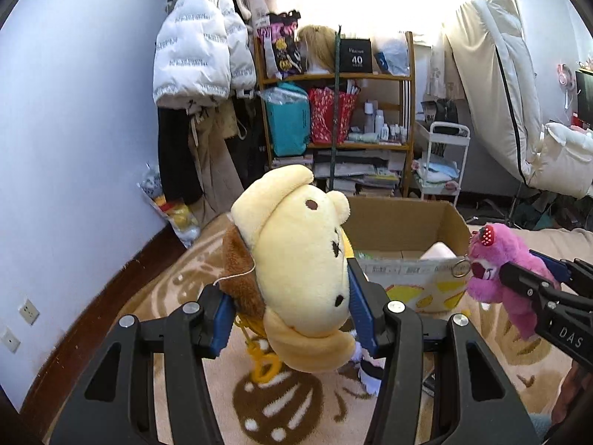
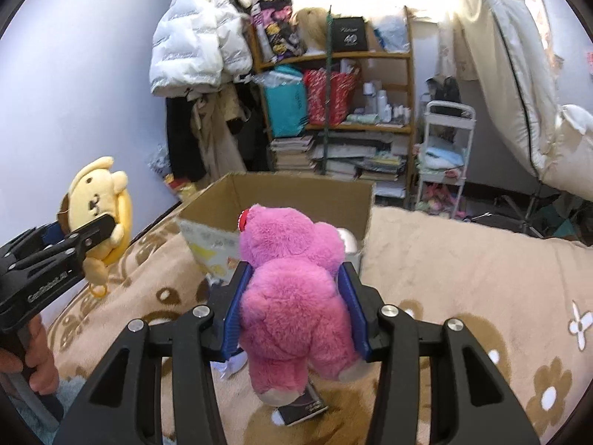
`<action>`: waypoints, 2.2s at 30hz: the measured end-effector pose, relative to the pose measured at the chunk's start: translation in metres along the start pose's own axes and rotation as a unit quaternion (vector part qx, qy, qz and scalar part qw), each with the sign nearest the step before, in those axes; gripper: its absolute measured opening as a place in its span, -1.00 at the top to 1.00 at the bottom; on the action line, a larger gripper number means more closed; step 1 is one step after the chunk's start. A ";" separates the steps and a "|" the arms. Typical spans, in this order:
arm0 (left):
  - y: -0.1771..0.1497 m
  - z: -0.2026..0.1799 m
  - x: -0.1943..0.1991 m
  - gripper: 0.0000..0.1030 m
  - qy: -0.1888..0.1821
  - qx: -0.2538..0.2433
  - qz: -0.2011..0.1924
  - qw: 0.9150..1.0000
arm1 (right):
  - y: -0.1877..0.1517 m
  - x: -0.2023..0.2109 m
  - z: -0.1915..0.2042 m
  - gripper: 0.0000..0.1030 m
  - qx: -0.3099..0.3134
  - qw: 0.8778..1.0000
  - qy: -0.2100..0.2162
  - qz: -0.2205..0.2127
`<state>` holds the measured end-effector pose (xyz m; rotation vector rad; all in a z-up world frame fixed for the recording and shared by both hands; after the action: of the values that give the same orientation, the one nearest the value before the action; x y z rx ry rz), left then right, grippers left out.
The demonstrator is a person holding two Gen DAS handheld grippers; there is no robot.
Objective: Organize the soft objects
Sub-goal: 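Lift both plush bears over the box and open both tools to release them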
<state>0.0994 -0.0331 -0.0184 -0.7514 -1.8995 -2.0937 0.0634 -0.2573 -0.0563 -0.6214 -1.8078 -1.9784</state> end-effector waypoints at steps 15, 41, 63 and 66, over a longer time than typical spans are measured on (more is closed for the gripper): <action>0.049 -0.006 0.005 -0.03 -0.010 -0.002 -0.065 0.998 | 0.068 0.015 -0.012 0.03 0.002 0.996 -0.029 -0.087; 0.091 -0.009 -0.065 -0.04 -0.012 -0.017 -0.081 0.996 | 0.102 -0.031 -0.015 0.03 0.016 0.994 -0.028 -0.108; 0.029 -0.031 -0.138 -0.12 -0.070 -0.014 0.044 0.996 | 0.055 -0.101 -0.004 0.02 0.002 1.000 0.028 -0.009; 0.026 -0.032 -0.142 -0.22 -0.068 -0.015 0.051 0.996 | 0.051 -0.105 -0.002 0.02 0.006 1.000 0.030 -0.001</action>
<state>0.2249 -0.0927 -0.0678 -0.9982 -1.8566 -2.0622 0.1792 -0.2656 -0.0734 -0.5502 -1.7832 -1.9647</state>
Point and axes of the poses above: each gripper's, at about its wrist camera, not at the fingertips, and x roughly against the way its jaws point, z to its left, y to its top, the point moved 6 cm from there along -x, roughly the way its jaws point, and after that the axes turned 7 degrees about -y, right-handed, at the moved point
